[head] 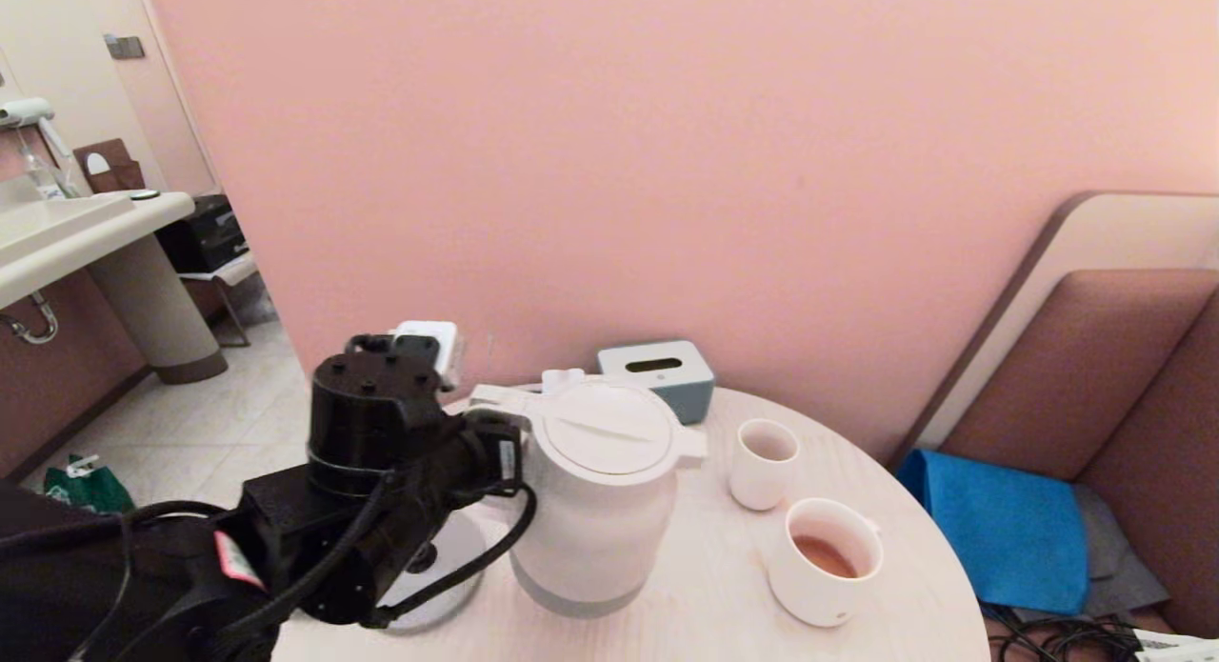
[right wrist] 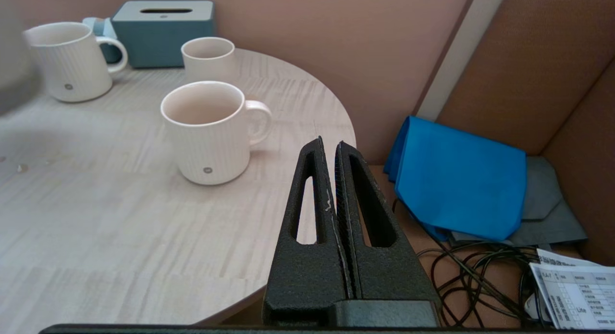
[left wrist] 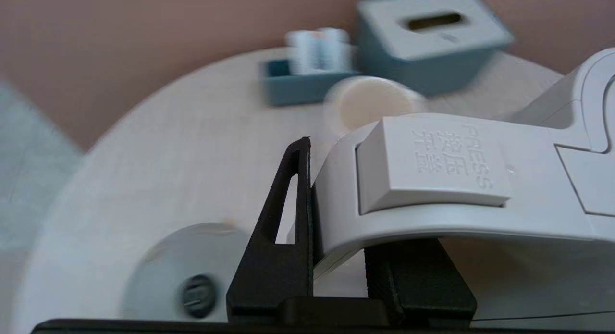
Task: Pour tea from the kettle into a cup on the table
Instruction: Put down the kettle on the table
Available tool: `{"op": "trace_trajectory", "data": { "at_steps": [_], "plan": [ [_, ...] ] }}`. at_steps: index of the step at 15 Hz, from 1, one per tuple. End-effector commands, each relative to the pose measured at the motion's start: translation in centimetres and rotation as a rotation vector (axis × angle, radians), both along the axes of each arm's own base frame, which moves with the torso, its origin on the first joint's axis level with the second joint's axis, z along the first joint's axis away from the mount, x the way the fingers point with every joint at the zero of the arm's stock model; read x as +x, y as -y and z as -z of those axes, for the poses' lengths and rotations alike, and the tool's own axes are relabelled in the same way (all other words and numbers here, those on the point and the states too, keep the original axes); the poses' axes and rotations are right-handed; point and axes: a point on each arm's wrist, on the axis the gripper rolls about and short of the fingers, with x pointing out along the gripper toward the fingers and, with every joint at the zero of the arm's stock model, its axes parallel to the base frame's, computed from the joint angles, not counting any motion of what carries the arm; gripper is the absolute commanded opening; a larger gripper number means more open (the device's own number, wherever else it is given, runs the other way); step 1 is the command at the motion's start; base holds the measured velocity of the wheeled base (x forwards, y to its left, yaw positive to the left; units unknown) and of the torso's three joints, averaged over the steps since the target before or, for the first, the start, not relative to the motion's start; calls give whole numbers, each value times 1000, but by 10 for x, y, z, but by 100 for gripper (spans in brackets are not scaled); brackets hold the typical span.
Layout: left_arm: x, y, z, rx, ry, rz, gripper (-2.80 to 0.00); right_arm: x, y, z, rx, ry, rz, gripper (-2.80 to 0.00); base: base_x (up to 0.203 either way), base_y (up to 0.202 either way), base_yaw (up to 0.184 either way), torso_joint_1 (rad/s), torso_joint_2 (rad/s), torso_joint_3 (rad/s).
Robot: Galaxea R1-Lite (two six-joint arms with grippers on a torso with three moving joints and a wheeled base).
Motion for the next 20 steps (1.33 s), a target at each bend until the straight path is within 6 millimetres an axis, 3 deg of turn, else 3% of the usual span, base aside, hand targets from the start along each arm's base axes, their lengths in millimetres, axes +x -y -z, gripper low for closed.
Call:
{"op": "trace_trajectory", "data": {
  "at_steps": [1, 5, 7, 14, 20],
  "plan": [
    [-4, -26, 3, -11, 3, -74, -280, 0, 0, 0, -1, -1, 0, -280, 0, 0, 0, 0, 0, 0],
    [12, -81, 10, -20, 47, -259, -280, 0, 0, 0, -1, -1, 0, -280, 0, 0, 0, 0, 0, 0],
    [9, -100, 9, -17, 56, -262, -280, 0, 0, 0, -1, -1, -1, -280, 0, 0, 0, 0, 0, 0],
    [-6, -123, 35, -12, 2, -329, -280, 0, 0, 0, -1, -1, -1, -280, 0, 0, 0, 0, 0, 0],
    [-7, -132, 62, -13, -26, -371, -280, 0, 0, 0, -1, -2, -1, -280, 0, 0, 0, 0, 0, 0]
  ]
}}
